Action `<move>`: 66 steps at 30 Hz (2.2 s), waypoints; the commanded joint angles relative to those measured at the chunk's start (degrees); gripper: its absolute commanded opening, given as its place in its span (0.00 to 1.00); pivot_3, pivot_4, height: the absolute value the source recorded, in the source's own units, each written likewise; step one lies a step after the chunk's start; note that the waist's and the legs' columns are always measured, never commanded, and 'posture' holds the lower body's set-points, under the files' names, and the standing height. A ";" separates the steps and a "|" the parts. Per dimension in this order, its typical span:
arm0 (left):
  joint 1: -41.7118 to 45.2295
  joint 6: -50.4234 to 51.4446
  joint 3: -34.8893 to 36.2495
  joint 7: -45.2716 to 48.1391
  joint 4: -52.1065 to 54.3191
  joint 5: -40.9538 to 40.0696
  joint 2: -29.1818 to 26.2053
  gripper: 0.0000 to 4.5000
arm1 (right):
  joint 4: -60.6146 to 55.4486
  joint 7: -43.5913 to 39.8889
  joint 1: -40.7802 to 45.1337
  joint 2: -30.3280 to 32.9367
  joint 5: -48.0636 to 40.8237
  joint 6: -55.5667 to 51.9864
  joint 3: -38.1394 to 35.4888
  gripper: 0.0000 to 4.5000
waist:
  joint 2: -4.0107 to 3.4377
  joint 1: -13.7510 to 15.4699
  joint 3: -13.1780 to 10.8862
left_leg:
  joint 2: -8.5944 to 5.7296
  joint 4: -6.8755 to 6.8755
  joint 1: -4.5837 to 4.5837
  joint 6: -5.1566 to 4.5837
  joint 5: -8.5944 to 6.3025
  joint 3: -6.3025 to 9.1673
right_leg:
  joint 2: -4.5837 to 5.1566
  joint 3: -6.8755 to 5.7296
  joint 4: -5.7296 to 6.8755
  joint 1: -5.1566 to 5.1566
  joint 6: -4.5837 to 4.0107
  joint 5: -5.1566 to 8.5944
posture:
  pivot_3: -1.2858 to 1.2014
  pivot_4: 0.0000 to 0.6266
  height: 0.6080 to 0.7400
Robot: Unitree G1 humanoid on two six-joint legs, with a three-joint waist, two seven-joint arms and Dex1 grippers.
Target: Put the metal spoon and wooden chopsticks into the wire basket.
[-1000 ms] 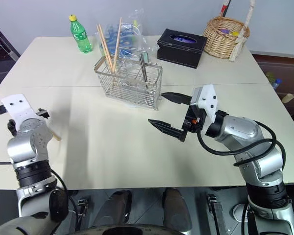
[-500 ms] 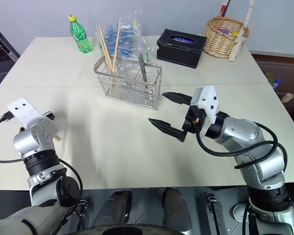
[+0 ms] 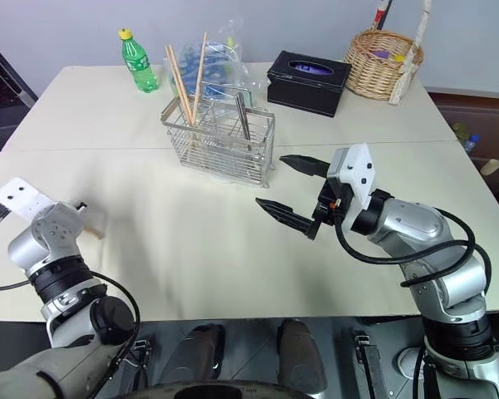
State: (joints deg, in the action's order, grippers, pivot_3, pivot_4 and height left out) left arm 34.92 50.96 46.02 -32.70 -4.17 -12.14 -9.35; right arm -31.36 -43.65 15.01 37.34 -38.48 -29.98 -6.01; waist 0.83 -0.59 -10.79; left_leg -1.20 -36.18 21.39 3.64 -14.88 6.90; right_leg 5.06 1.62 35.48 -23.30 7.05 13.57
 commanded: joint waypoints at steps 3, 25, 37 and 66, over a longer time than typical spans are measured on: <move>-1.25 1.44 0.34 -0.06 -0.37 -1.67 0.76 0.01 | -0.65 -0.28 1.41 0.55 -0.28 1.02 -1.46 1.00 | 0.00 -0.01 0.00 | -0.01 -0.01 0.00 0.00 0.00 0.00 | 0.00 0.00 -0.02 0.02 0.00 0.00 | 0.52 0.24 1.00; 15.09 -29.05 -22.39 57.32 -2.42 -20.22 -5.20 0.01 | 0.44 4.19 1.61 -1.53 1.25 2.70 -3.04 1.00 | 0.33 -0.48 -0.12 | 0.02 0.14 0.15 0.02 0.00 -0.03 | 0.01 -0.04 -0.22 -0.12 -0.01 0.00 | 0.52 0.24 1.00; 22.40 -39.86 -25.81 68.35 -14.58 -21.27 -4.20 0.01 | -0.66 7.95 -0.32 -5.26 3.41 4.43 -2.05 1.00 | 0.33 -0.16 -0.12 | 0.01 0.04 0.15 0.00 0.00 -0.03 | 0.00 -0.04 -0.21 -0.05 0.00 0.00 | 0.52 0.24 1.00; 29.86 -58.04 -25.17 76.38 -41.79 -18.24 -5.53 0.01 | -3.00 15.08 -2.89 -13.14 9.04 8.33 2.31 1.00 | 0.32 -0.34 -0.12 | 0.01 0.07 0.14 -0.02 -0.01 -0.01 | -0.01 -0.04 -0.17 -0.08 0.01 0.00 | 0.52 0.24 1.00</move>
State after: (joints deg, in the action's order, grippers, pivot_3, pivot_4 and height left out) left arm 64.16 -5.58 21.08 43.55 -46.59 -30.93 -14.70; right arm -31.46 -28.85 11.85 24.62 -29.46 -23.02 -3.52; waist 1.16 -0.92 -10.92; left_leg -1.18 -36.11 21.53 3.62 -14.89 6.89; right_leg 5.05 1.58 35.31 -23.37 7.06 13.57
